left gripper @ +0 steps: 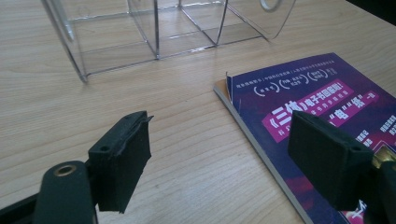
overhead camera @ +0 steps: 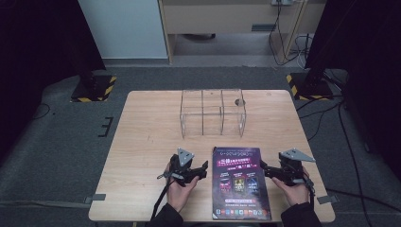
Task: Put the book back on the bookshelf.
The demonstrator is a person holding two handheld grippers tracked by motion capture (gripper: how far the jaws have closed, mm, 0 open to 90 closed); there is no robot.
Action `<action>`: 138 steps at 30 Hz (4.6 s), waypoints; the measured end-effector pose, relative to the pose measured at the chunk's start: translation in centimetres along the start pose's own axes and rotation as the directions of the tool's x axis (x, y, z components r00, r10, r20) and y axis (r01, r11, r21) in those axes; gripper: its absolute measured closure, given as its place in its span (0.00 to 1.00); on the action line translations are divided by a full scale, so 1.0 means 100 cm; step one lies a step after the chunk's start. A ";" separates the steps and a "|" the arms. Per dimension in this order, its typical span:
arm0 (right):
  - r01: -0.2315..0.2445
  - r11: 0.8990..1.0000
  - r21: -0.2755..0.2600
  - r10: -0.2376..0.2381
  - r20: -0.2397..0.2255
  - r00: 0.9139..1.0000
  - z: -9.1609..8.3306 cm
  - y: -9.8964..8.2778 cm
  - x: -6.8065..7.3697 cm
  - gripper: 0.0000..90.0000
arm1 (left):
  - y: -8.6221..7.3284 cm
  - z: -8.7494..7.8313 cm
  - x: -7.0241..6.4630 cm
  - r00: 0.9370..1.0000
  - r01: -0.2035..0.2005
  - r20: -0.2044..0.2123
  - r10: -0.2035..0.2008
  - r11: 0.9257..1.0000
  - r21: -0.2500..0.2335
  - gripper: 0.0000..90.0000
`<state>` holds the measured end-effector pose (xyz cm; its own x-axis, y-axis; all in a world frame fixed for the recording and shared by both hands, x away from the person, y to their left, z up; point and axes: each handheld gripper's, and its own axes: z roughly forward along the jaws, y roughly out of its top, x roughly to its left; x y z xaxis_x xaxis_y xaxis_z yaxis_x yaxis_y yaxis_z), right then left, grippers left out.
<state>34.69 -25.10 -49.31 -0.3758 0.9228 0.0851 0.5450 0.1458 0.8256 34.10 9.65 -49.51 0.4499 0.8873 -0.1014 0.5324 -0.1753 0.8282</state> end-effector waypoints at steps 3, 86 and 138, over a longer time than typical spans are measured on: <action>0.000 1.000 0.001 0.000 -0.006 1.000 0.001 -0.001 0.002 0.17 | -0.001 0.004 -0.004 1.000 0.003 0.012 -0.003 1.000 0.001 0.24; 0.026 0.993 0.115 -0.015 -0.099 0.995 0.035 -0.032 0.023 0.29 | -0.018 0.056 -0.055 0.995 0.077 0.050 -0.083 0.992 0.102 0.34; 0.011 0.994 0.111 0.000 -0.105 0.995 0.034 -0.032 0.021 0.29 | -0.020 0.041 -0.061 0.942 0.129 0.317 -0.110 0.991 -0.038 0.38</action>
<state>34.72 -22.39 -53.68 -0.4520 0.8804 0.1433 0.6209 0.1952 0.7592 33.22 2.81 -52.75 0.5923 0.7201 -0.3615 0.5582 -0.0431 0.8286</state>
